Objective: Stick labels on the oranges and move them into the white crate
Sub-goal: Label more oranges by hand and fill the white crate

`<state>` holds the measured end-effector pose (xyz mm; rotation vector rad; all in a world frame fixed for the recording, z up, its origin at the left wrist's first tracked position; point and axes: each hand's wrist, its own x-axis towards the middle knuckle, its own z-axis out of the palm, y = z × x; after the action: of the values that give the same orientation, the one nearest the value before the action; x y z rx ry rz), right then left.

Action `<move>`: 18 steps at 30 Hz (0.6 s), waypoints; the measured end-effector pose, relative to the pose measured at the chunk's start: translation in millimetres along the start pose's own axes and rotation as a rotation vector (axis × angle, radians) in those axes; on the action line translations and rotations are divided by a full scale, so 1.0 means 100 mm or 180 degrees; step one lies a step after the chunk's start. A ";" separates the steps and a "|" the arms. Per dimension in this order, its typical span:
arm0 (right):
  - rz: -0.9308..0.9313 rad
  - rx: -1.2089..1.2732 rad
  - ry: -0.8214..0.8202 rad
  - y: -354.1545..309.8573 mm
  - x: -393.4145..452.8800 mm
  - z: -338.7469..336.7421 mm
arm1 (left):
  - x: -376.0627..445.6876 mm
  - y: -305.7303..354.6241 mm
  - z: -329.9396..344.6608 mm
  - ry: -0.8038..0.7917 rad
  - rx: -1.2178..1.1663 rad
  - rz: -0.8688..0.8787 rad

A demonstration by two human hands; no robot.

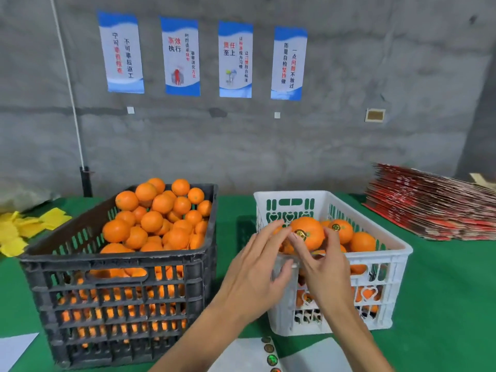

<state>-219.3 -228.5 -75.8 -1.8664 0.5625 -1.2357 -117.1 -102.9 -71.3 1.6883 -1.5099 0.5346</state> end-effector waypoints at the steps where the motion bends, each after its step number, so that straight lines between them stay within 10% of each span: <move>1: -0.0065 -0.0483 0.0118 0.00 0.10 -0.02 | 0.04 -0.02 -0.08 0.0070 0.0053 -0.0022; 9: -0.0331 -0.0849 0.0360 -0.12 0.31 0.30 | -0.10 -0.54 -0.90 0.0787 0.0336 -0.0586; 18: -0.0484 0.0117 -0.1238 -0.67 0.34 1.61 | 0.13 -1.76 -1.50 -0.1183 0.0839 -0.2142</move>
<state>-63.8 -153.6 -34.1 -2.0777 0.1888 -0.9310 83.4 1.5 -21.2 2.4518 -1.0230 0.0552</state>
